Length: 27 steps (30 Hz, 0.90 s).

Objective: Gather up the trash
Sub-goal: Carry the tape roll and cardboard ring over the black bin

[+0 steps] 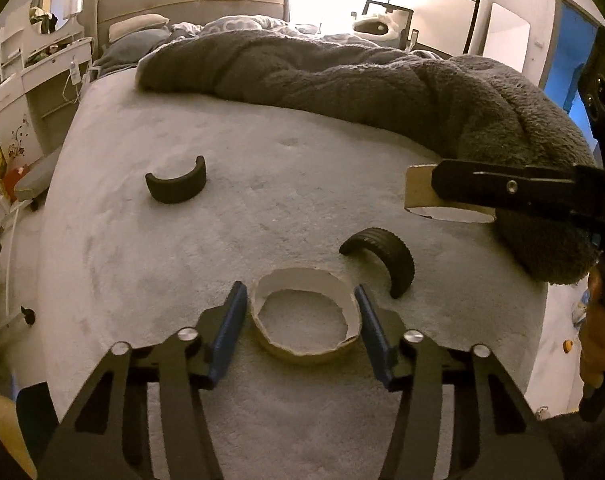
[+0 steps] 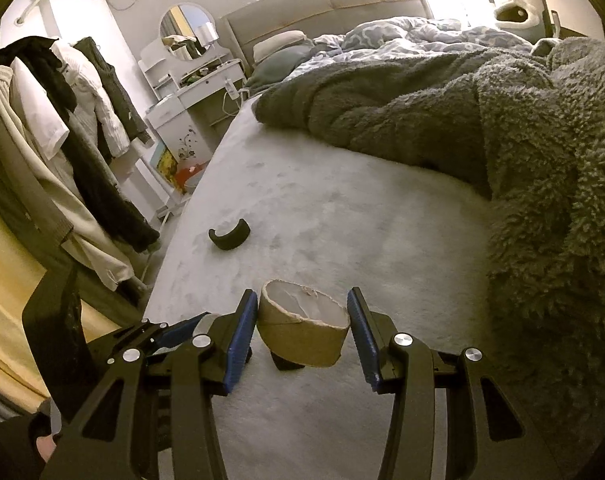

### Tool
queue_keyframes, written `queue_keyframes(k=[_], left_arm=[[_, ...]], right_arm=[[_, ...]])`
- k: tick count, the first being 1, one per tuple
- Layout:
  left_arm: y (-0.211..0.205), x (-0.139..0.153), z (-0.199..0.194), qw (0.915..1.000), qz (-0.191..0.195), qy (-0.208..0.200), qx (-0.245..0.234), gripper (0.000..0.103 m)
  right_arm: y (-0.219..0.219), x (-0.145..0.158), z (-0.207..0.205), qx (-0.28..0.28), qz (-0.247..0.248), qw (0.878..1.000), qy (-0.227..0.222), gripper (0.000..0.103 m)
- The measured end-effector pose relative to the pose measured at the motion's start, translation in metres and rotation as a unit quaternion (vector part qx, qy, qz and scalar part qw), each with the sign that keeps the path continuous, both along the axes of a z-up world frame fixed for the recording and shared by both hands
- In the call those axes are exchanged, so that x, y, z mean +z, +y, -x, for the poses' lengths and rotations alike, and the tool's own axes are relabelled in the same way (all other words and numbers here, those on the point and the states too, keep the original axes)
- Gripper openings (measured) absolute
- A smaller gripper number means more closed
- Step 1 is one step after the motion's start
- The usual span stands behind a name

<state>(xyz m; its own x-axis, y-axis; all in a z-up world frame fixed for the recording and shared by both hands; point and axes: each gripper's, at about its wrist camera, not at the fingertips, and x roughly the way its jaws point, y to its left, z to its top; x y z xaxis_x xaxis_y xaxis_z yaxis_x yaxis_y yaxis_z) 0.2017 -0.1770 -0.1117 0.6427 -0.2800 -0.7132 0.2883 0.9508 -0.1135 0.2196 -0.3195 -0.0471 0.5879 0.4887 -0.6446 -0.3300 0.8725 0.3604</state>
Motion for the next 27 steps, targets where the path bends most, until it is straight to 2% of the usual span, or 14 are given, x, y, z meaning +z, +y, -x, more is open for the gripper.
queue_keyframes(k=[9,13,18,21,27], left_arm=[[0.007,0.010,0.009,0.9998,0.007,-0.012,-0.011,0.053],[0.016,0.016,0.014,0.9997,-0.001,-0.022,-0.005,0.053],[0.038,0.026,0.020,0.9993,-0.006,-0.032,0.016,0.053],[0.055,0.030,0.023,0.9995,0.006,-0.027,0.016,0.053],[0.088,0.035,0.032,0.9988,-0.007,-0.031,0.037,0.053]], right_arm=[[0.018,0.004,0.002,0.008,0.011,1.000,-0.007,0.047],[0.033,0.005,0.002,0.020,0.022,0.999,-0.012,0.047],[0.050,0.008,-0.001,0.030,0.026,0.999,-0.014,0.047],[0.068,0.012,-0.002,0.040,0.028,0.999,-0.018,0.047],[0.111,0.018,-0.005,0.066,0.029,0.997,-0.023,0.047]])
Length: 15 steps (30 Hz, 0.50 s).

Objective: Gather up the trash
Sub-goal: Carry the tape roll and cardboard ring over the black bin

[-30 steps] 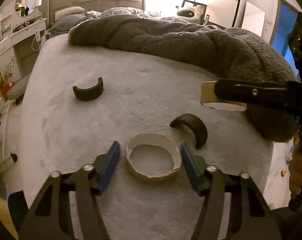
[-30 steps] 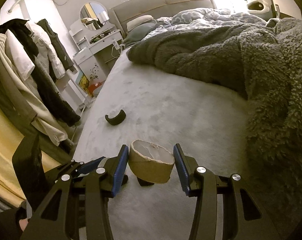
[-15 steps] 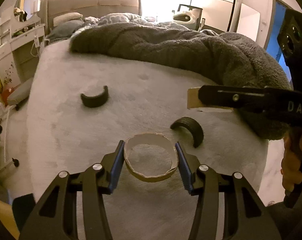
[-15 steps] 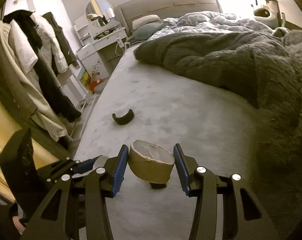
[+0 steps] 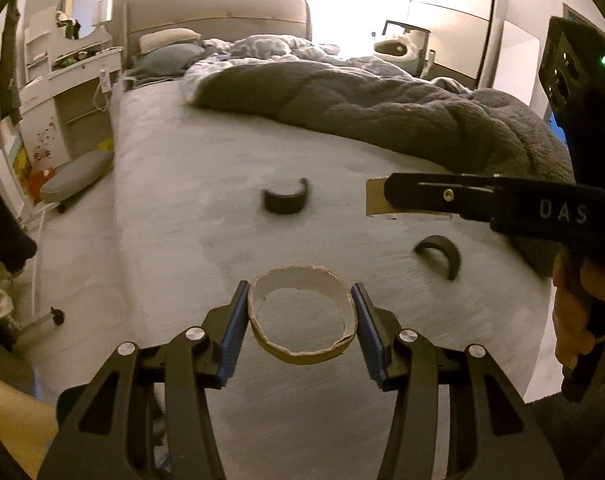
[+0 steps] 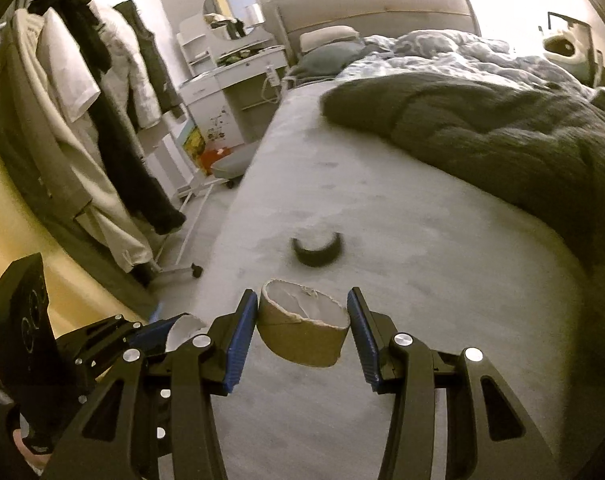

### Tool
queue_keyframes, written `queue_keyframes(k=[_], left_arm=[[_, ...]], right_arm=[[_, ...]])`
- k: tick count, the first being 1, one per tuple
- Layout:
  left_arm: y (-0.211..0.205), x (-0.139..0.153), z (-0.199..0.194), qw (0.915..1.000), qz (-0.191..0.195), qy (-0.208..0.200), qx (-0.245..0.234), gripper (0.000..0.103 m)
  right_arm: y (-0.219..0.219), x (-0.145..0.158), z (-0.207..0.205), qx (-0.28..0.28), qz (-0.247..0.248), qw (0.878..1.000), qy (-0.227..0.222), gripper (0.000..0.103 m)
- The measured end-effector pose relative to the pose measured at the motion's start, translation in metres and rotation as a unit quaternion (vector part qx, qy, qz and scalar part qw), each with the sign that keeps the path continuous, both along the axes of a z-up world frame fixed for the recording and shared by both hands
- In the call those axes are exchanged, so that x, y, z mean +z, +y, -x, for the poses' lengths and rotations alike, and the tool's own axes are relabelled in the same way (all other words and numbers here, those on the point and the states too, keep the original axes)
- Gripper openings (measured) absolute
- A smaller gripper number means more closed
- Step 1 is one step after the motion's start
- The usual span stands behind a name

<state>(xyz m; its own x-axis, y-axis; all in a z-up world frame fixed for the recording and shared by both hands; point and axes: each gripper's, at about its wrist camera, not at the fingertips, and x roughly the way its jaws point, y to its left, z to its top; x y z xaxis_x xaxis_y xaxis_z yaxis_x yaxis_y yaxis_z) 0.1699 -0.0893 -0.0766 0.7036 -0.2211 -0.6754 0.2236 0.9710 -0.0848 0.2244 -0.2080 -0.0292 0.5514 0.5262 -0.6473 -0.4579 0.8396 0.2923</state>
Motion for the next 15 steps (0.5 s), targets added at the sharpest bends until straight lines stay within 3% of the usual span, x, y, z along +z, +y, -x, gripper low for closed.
queue_keyframes(k=[15], left_arm=[[0.090,0.001,0.023,0.9979,-0.012,0.018,0.061,0.053]], right_arm=[[0.114,0.001,0.001,0.081,0.010,0.997,-0.002,0.047]])
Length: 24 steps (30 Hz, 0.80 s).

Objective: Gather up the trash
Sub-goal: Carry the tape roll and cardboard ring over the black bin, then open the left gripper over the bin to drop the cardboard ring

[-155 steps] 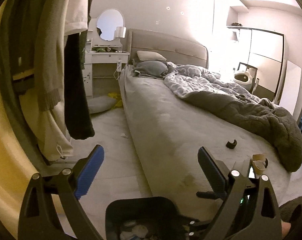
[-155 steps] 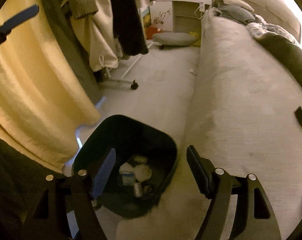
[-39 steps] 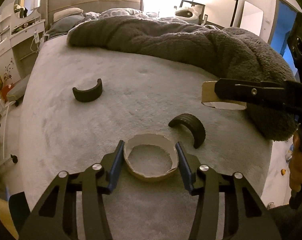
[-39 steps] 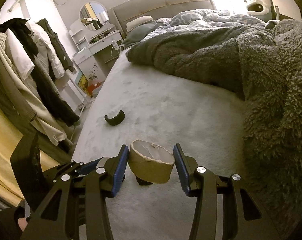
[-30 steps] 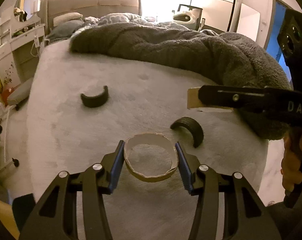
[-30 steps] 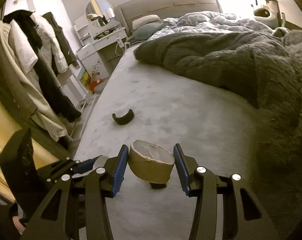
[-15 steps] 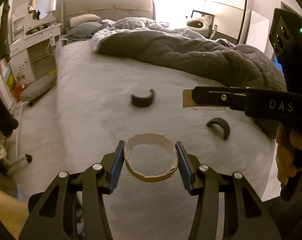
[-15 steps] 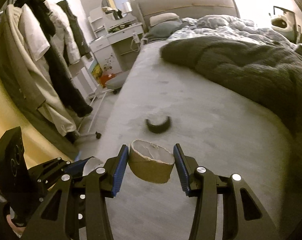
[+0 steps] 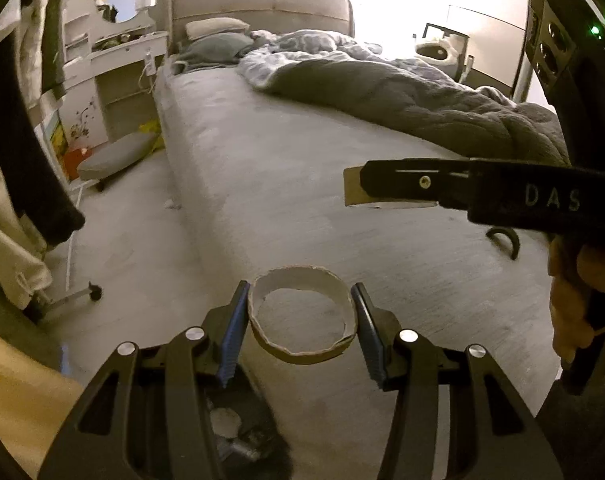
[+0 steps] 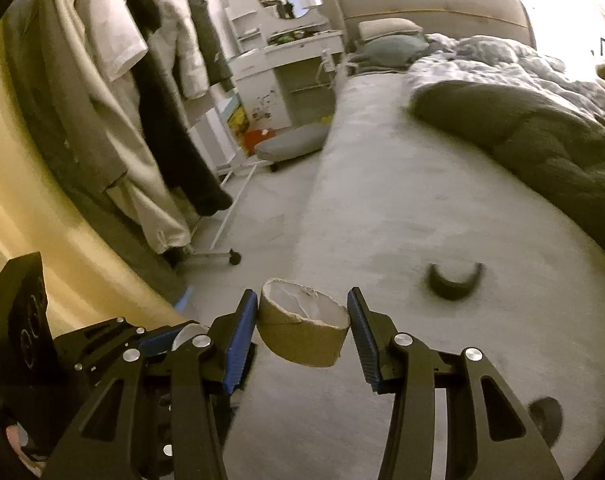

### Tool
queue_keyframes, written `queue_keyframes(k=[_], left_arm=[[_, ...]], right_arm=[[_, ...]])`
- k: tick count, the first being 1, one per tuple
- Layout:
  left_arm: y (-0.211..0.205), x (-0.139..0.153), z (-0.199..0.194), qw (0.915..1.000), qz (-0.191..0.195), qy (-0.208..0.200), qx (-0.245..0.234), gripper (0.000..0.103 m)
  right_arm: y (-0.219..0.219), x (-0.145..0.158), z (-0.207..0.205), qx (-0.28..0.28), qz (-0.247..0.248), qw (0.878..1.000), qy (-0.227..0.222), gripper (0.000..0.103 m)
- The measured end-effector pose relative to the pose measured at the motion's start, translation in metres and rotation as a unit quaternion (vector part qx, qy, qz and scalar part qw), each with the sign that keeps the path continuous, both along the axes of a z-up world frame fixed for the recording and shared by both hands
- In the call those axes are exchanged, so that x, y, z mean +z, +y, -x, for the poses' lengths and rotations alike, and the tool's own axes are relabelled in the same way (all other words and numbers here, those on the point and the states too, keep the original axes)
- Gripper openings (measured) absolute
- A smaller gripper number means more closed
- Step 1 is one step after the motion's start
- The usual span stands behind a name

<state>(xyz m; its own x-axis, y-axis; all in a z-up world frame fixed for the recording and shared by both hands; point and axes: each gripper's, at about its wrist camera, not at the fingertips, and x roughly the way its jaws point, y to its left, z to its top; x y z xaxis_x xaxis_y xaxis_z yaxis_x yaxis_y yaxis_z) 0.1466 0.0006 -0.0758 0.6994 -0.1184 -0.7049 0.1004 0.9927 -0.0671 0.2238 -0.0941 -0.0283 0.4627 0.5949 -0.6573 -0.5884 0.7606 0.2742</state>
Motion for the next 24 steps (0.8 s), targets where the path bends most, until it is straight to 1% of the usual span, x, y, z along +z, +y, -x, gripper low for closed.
queue_keyframes(k=[6,10,15,19,24], left_arm=[[0.039,-0.010,0.006,0.9988,0.011,0.034,0.033,0.054],[0.064,-0.019,0.011,0.9964,0.014,0.061,0.057,0.054],[0.095,-0.033,0.017,0.9916,0.017,0.097,0.083,0.053],[0.110,-0.045,0.020,0.9869,0.016,0.130,0.094,0.053],[0.125,-0.063,0.026,0.9788,0.020,0.178,0.099,0.053]], right_arm=[[0.032,-0.007,0.001,0.024,0.004,1.000,0.008,0.047],[0.058,-0.013,0.005,0.044,0.007,0.999,0.015,0.047],[0.091,-0.021,0.011,0.073,0.015,0.997,0.022,0.047],[0.117,-0.028,0.017,0.096,0.023,0.995,0.029,0.047],[0.141,-0.040,0.026,0.120,0.038,0.991,0.035,0.047]])
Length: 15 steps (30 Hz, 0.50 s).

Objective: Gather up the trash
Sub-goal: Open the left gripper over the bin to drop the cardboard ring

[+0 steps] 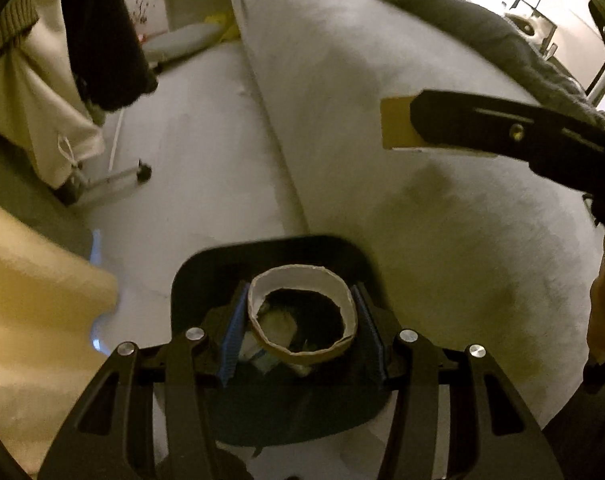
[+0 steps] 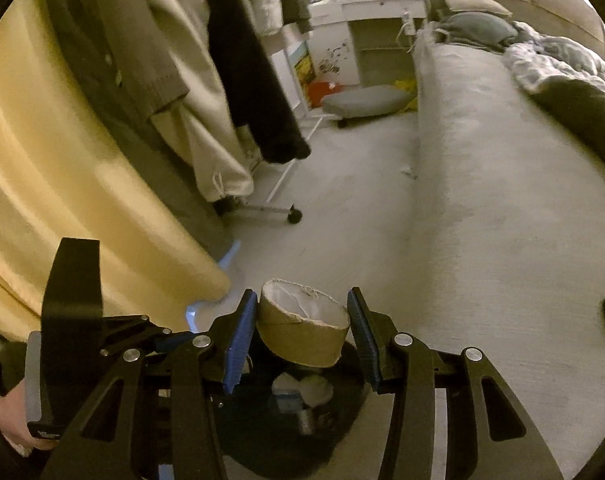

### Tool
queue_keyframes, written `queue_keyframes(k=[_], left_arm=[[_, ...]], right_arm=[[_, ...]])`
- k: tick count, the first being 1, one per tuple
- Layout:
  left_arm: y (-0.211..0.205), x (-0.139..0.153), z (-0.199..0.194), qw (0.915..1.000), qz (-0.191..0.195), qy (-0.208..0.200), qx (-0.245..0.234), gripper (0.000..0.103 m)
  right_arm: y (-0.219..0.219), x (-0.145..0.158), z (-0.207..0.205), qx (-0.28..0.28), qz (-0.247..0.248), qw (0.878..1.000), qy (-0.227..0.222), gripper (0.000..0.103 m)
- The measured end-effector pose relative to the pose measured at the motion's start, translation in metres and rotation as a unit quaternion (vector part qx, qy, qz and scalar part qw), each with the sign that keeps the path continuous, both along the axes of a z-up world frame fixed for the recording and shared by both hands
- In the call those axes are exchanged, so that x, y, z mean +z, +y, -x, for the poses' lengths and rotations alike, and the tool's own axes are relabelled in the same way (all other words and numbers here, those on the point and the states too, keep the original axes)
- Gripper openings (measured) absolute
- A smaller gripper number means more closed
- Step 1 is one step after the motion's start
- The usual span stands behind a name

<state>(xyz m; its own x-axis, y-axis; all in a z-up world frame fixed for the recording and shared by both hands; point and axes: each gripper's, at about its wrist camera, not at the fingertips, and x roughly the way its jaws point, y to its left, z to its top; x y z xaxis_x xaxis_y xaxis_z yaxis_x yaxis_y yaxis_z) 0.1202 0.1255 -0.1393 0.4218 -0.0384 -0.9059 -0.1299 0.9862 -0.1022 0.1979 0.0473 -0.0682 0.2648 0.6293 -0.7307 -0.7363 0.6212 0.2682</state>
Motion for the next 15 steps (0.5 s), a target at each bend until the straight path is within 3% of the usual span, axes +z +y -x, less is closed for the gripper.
queue_keyframes(k=[15], left_arm=[[0.026,-0.036,0.023,0.9960,0.024,0.086,-0.004,0.054]], right_arm=[[0.039,-0.030,0.005,0.026,0.034,0.999,0.020,0.047]])
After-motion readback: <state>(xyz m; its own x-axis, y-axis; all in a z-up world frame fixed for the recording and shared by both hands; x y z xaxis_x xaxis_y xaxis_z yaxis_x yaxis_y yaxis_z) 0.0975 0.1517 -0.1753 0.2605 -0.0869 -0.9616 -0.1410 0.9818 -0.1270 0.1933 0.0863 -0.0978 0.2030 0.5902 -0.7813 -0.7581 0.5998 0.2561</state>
